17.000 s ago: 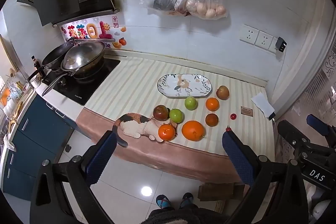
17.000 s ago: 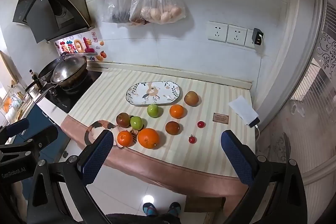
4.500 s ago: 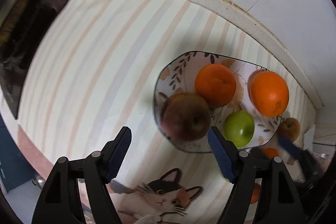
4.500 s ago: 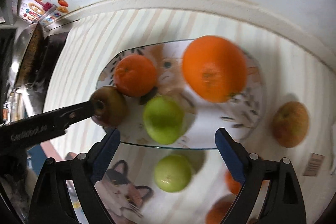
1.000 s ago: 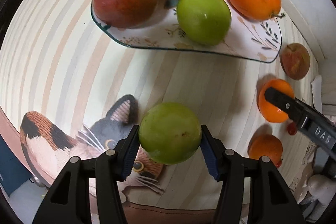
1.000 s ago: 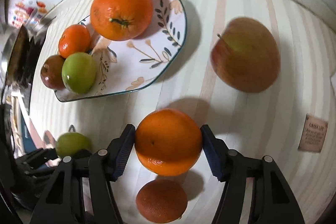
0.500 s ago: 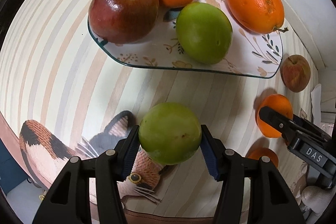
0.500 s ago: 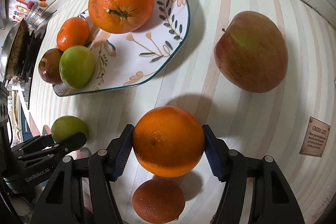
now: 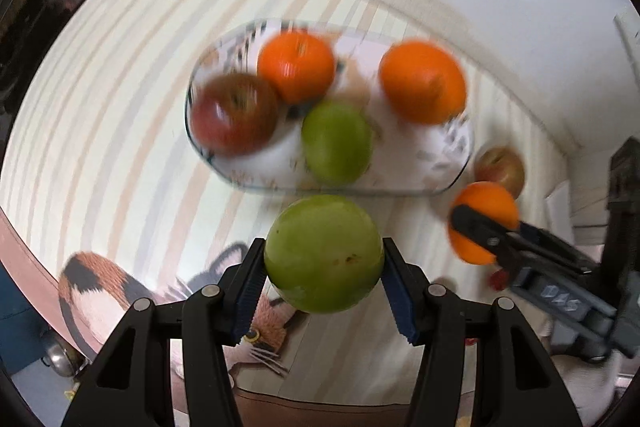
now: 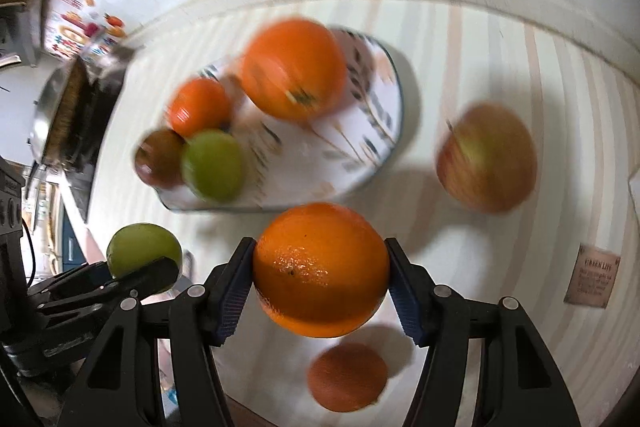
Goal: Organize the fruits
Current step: 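Carry the green apple and orange over the plate with both tools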
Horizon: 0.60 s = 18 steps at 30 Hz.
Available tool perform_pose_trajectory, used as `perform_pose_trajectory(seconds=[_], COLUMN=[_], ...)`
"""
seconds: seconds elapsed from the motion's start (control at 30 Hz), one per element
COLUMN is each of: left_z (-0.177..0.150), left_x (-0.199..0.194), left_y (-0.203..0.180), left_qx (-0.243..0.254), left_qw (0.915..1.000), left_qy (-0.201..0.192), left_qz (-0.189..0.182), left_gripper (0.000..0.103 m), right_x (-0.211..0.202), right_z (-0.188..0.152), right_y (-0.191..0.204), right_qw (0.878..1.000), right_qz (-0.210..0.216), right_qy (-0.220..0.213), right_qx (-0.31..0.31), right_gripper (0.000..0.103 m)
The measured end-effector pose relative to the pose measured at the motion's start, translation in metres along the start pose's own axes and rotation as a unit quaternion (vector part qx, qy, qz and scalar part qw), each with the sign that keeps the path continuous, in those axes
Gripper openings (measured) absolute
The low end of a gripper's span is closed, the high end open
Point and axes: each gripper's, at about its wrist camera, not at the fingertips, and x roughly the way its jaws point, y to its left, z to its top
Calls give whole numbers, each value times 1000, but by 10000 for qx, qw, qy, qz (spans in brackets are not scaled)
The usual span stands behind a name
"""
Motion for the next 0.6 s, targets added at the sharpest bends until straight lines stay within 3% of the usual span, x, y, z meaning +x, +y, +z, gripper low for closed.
perform_pose_trajectory(seconds=[0.17,0.3,0.6], left_z=[40,75,130], left_x=[-20,-15,26], left_y=[8,17,45], left_qx=[-17,-21,21], left_qw=[9997,9993,9975], left_qy=[-255,-299,181], left_qz=[20,230,679], left_gripper=[53,53,53], right_x=[12,30,55], right_z=[27,40,47], right_y=[15,20,26], right_qw=[9996,9994,9992], right_qz=[-201,-307,-269], right_qy=[-183,-155,-45], right_qx=[-36,9,301], right_gripper=[66,66,66])
